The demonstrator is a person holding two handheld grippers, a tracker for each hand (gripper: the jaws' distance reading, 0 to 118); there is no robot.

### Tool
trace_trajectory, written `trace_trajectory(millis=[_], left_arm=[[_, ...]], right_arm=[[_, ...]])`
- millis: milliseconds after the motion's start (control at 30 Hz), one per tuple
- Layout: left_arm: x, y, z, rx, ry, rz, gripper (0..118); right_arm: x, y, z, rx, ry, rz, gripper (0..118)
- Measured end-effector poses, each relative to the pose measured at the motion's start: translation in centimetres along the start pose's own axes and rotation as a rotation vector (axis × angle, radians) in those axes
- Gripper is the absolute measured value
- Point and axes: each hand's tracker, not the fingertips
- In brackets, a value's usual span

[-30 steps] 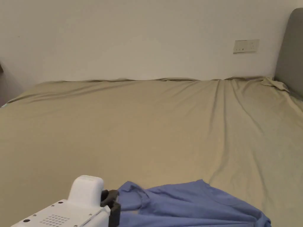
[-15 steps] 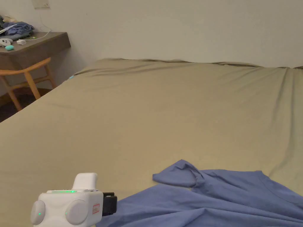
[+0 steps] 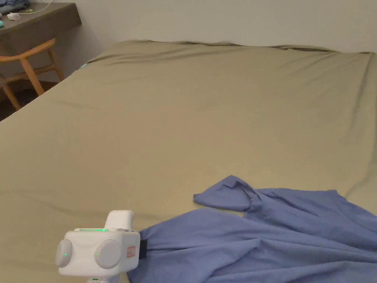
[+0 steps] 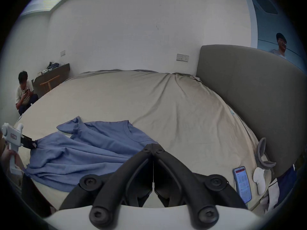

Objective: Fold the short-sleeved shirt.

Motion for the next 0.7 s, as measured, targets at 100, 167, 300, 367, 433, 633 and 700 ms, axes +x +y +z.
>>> trace_trajectory(millis=[100,167,300,367,433,633,700], left_arm=[[1.6,0.0,1.5,0.061,0.039,-0.061,2],[2.1,0.3,2.3,0.083,0.004,-0.053,2],[2.7,0.9,3.4,0.122,-0.049,-0.015,2],[4.3,0.9,4.4,0.126,-0.046,-0.012,2],[4.5,0.9,4.4,0.121,-0.047,-0.007,2],[6.0,0.6,4.4,0.104,-0.043,0.008,2],[6.2,0.3,4.1,0.095,-0.042,0.018,2]], right_arm=[[0.5,0.1,0.1,-0.009,0.011,-0.016,3],[1.6,0.3,0.1,-0.008,0.0,-0.03,20],[5.9,0.7,-3.0,-0.17,0.034,-0.144,118],[7.4,0.2,-4.7,-0.188,0.018,-0.195,118],[8.3,-0.3,-7.8,-0.273,-0.001,-0.203,118],[6.8,-2.8,-13.9,-0.425,0.14,-0.259,113],[5.6,-3.4,-14.8,-0.464,0.158,-0.239,85]])
